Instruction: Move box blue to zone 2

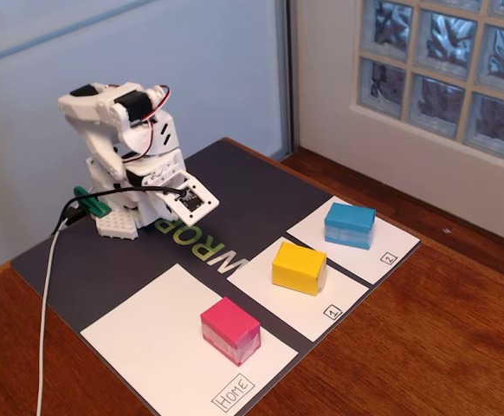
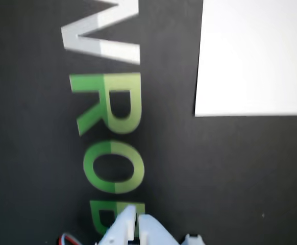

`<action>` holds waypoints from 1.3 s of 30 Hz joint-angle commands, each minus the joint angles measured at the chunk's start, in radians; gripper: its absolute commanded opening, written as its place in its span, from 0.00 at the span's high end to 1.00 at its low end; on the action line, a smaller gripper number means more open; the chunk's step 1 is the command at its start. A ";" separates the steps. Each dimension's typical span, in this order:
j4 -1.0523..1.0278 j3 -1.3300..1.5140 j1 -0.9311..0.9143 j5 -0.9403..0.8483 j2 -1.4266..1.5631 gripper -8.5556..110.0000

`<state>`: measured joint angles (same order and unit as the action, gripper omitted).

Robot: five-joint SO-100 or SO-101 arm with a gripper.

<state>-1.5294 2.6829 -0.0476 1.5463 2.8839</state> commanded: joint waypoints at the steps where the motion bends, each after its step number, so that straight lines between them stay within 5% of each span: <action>1: 0.038 0.067 -0.017 -0.023 0.057 0.93; 9: 0.150 0.207 -0.026 -0.041 0.187 0.93; 39: 0.074 0.356 0.012 -0.058 0.456 0.93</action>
<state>-1.3944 3.0373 -0.0430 1.4849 3.2873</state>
